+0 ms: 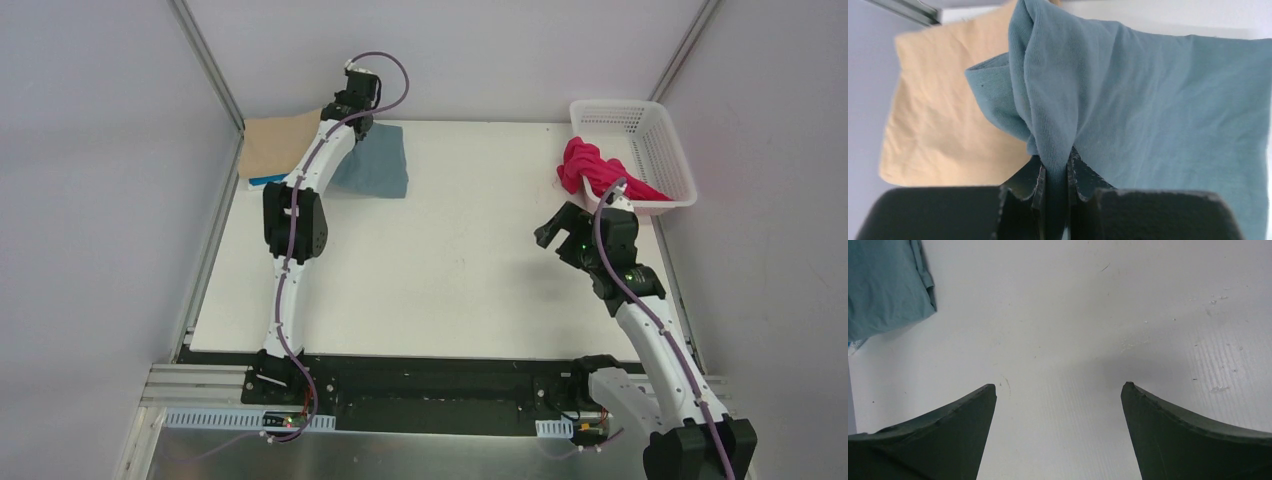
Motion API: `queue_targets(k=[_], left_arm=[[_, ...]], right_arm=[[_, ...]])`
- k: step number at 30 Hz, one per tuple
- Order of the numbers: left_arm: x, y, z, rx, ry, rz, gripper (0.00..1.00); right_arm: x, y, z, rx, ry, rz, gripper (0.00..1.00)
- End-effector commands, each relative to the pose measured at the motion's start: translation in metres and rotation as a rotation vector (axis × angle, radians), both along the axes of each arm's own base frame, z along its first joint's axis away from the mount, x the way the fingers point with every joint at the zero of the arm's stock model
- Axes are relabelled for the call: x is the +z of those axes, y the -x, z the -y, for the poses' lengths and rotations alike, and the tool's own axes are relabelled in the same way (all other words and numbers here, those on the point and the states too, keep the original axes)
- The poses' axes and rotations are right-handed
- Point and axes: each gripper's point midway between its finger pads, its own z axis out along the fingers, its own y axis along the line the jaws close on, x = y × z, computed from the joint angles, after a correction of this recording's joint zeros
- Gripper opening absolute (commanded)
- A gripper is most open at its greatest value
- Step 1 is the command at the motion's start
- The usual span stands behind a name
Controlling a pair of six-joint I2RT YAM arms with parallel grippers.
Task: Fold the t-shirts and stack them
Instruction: Put the neatly folded tshirt into the corner of the board with the left arm
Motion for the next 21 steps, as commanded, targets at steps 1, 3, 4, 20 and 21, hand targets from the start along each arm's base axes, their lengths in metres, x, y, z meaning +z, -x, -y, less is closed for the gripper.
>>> queue_targets(k=[1, 3, 4, 20, 21], left_arm=[[0.071, -0.019, -0.018, -0.038, -0.069, 0.122, 0.0], [0.09, -0.021, -0.023, -0.054, -0.099, 0.149, 0.0], [0.099, -0.02, -0.025, -0.062, -0.111, 0.159, 0.0], [0.215, 0.0, -0.042, -0.106, -0.167, 0.349, 0.0], [0.22, 0.002, -0.043, -0.107, -0.161, 0.358, 0.0]], right_arm=[[-0.004, -0.012, 0.001, 0.013, 0.033, -0.012, 1.0], [-0.01, -0.013, -0.001, 0.023, 0.035, -0.043, 1.0], [-0.012, -0.014, -0.001, 0.023, 0.037, -0.05, 1.0], [-0.015, -0.014, -0.001, 0.018, 0.038, -0.061, 1.0], [-0.014, -0.014, -0.001, 0.018, 0.038, -0.061, 1.0]])
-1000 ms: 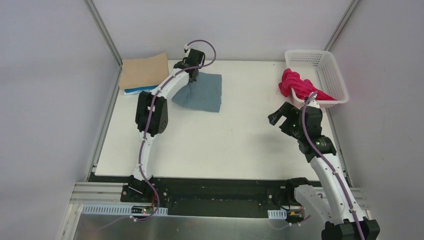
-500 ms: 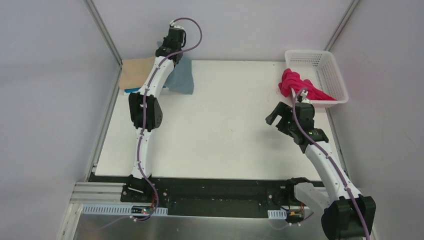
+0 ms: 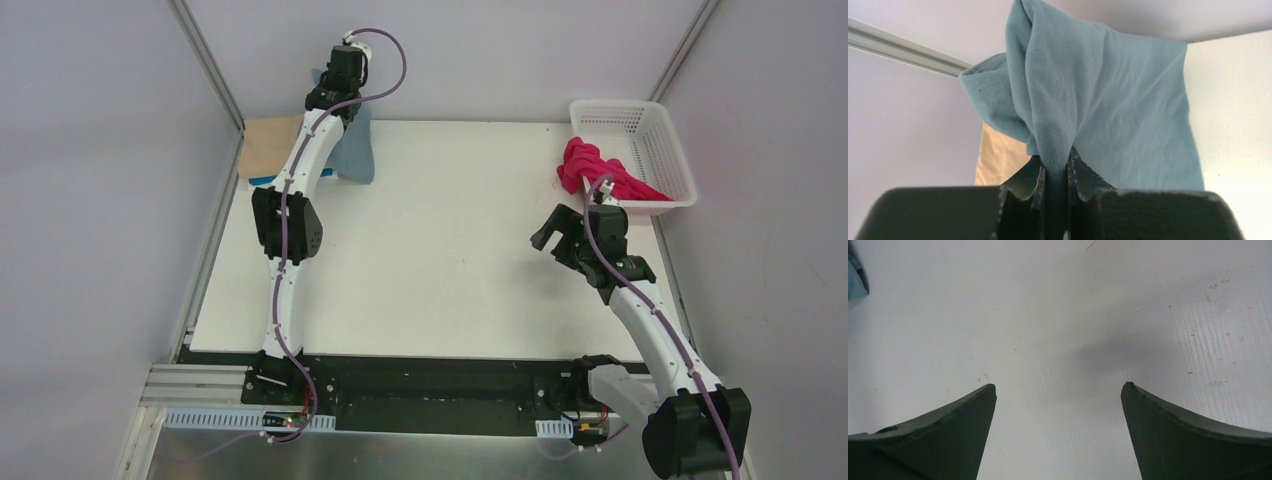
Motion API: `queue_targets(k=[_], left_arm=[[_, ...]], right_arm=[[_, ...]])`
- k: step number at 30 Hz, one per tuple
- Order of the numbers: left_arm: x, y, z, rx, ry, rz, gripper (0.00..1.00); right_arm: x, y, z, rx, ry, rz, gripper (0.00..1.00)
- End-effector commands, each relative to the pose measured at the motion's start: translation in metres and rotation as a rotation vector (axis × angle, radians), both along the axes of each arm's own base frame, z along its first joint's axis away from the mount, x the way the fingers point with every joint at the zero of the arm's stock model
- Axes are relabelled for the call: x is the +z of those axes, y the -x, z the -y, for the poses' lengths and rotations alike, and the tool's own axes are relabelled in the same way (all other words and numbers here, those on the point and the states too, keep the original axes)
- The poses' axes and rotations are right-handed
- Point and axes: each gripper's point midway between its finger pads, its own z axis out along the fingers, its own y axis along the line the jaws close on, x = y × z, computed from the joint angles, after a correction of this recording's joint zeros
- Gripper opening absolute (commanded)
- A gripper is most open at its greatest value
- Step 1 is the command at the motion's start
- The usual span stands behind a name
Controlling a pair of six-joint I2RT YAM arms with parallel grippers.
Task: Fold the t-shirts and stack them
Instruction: Put the neatly folded tshirt into the corner of the board with the left arm
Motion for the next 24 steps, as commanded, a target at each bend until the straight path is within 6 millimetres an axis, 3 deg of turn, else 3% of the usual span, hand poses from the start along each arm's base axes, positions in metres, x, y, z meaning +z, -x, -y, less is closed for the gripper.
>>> queue_targets(k=[1, 14, 19, 24], left_arm=[[0.14, 0.024, -0.011, -0.014, 0.052, 0.284, 0.0], [0.164, 0.033, -0.018, -0.014, 0.044, 0.324, 0.0], [0.14, 0.03, -0.035, 0.023, 0.037, 0.271, 0.0], [0.117, 0.021, -0.068, 0.068, 0.045, 0.236, 0.0]], right_arm=[[0.023, -0.008, 0.0, 0.003, 0.001, 0.073, 1.0], [0.023, -0.007, 0.002, -0.005, 0.002, 0.077, 1.0], [0.021, -0.007, 0.002, -0.006, 0.004, 0.067, 1.0], [0.018, -0.008, 0.003, -0.014, 0.011, 0.056, 1.0]])
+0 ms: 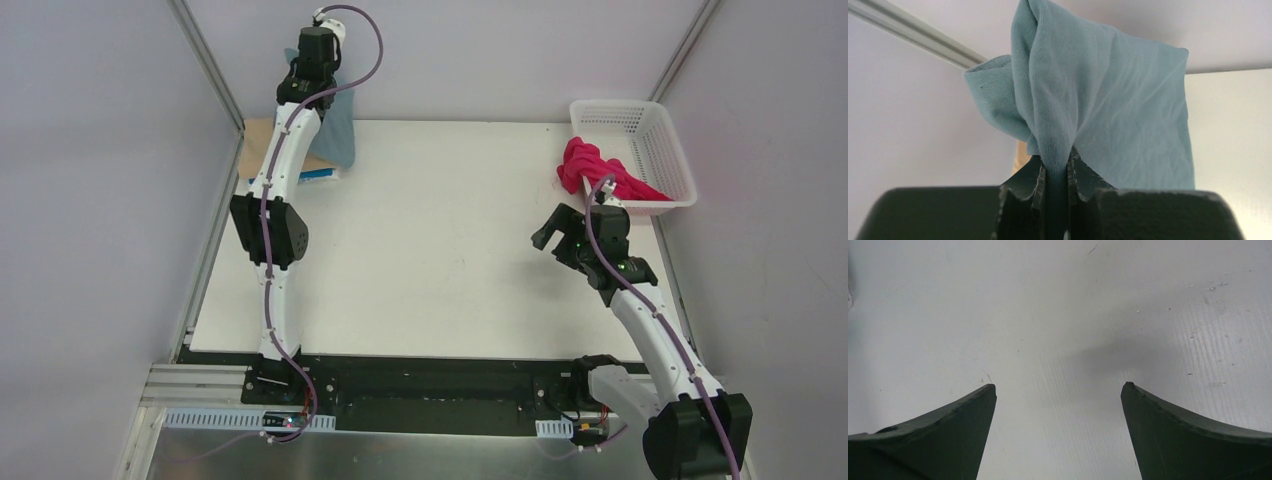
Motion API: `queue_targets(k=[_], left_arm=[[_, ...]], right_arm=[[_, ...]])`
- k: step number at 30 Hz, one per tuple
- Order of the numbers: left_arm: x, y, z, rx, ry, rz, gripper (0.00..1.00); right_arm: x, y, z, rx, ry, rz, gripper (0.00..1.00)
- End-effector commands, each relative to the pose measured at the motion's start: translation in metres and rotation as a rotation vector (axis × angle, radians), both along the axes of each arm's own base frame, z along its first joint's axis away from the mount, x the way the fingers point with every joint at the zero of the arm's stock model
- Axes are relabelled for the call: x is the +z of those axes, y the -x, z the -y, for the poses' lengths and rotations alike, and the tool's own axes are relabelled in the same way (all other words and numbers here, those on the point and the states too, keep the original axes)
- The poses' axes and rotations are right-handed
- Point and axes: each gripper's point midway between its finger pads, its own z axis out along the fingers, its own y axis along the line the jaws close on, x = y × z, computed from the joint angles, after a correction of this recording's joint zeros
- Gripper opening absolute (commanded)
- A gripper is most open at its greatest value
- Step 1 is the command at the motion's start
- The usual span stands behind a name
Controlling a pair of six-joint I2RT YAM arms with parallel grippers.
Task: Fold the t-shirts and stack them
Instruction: Put the neatly folded tshirt into the corner of the board with the left arm
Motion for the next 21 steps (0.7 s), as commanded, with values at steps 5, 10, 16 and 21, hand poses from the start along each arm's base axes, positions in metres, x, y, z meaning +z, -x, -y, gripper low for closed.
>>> queue_targets(k=[5, 10, 16, 21], left_arm=[[0.012, -0.002, -0.073, 0.084, 0.029, 0.054, 0.0], [-0.02, -0.006, -0.106, 0.119, 0.05, 0.001, 0.0], [-0.051, -0.014, -0.133, 0.143, 0.092, -0.031, 0.0], [-0.056, -0.02, -0.143, 0.181, 0.104, -0.012, 0.0]], right_arm=[[0.009, -0.01, 0.005, -0.022, 0.026, 0.02, 1.0], [0.006, -0.012, 0.007, -0.03, 0.036, 0.005, 1.0], [0.004, -0.014, 0.006, -0.029, 0.035, -0.011, 1.0], [0.006, -0.016, 0.005, -0.032, 0.026, -0.003, 1.0]])
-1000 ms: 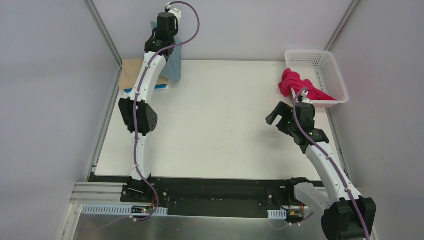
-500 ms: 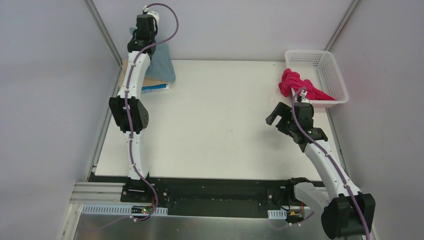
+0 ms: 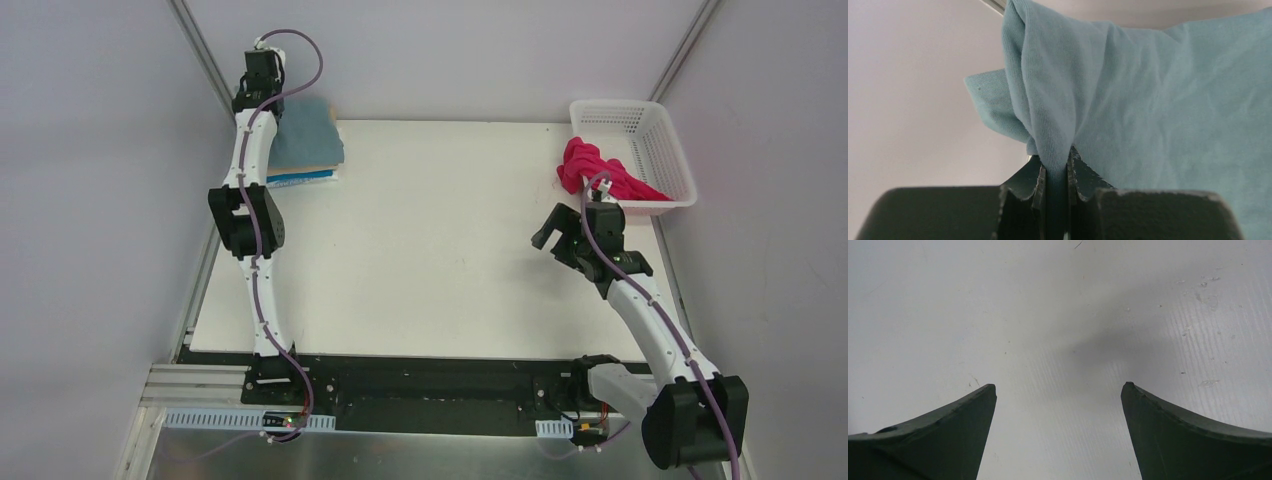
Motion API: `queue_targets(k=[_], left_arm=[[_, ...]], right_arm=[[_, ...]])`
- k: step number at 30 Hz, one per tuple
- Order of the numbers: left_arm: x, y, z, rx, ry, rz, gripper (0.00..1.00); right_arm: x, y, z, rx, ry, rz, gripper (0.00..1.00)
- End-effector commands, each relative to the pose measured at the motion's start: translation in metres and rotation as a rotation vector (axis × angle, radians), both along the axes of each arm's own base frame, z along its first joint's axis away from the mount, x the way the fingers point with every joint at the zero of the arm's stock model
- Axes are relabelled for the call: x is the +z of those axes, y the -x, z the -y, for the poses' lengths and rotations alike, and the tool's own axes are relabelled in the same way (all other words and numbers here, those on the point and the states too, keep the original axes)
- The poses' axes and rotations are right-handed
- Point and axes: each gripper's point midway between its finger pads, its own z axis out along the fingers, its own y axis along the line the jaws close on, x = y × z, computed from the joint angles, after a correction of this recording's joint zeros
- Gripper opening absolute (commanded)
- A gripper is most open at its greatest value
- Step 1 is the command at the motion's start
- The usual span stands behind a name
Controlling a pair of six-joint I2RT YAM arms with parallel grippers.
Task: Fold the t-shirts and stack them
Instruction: Put the neatly folded tshirt into the corner of the board with the left arm, then reset both arms
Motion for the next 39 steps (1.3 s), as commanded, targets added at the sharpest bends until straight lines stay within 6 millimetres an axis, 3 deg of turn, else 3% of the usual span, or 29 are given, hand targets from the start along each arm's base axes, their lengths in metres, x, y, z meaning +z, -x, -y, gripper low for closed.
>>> queue_targets(k=[1, 4, 6, 11, 16, 19, 20, 23, 25, 32, 34, 39], left_arm=[[0.035, -0.014, -0.009, 0.057, 0.01, 0.151, 0.0], [0.038, -0.016, -0.016, 0.104, -0.012, 0.176, 0.02], [0.038, -0.016, -0.017, 0.112, -0.01, 0.178, 0.13], [0.036, -0.018, -0.015, 0.137, 0.015, 0.202, 0.14], [0.021, -0.02, -0.017, 0.186, 0.023, 0.203, 0.24], [0.018, -0.02, -0.021, 0.212, 0.013, 0.202, 0.39], [0.019, -0.019, -0.021, 0.216, 0.012, 0.206, 0.49], [0.031, -0.016, -0.022, 0.232, 0.015, 0.231, 0.96], [0.041, -0.013, -0.018, 0.232, 0.035, 0.256, 0.99], [0.076, -0.005, 0.032, 0.127, 0.078, 0.295, 0.99], [0.09, 0.001, 0.062, 0.07, 0.106, 0.31, 0.99], [0.106, 0.031, 0.112, -0.022, 0.292, 0.329, 0.99]], right_arm=[[0.022, -0.013, 0.0, -0.01, -0.005, 0.059, 1.0], [0.021, -0.013, -0.002, -0.008, -0.013, 0.054, 1.0], [0.021, -0.013, -0.002, -0.008, -0.014, 0.054, 1.0], [0.023, -0.013, -0.002, -0.011, -0.014, 0.062, 1.0], [0.025, -0.013, -0.005, -0.002, -0.029, 0.064, 1.0], [0.027, -0.012, -0.004, -0.002, -0.029, 0.065, 1.0], [0.028, -0.011, -0.004, -0.004, -0.029, 0.067, 1.0], [0.03, -0.01, -0.003, -0.008, -0.03, 0.075, 1.0], [0.032, -0.01, -0.004, -0.01, -0.034, 0.081, 1.0], [0.04, -0.007, -0.006, -0.012, -0.059, 0.107, 1.0], [0.043, -0.005, -0.005, -0.016, -0.061, 0.118, 1.0], [0.049, 0.001, -0.003, -0.023, -0.062, 0.139, 1.0]])
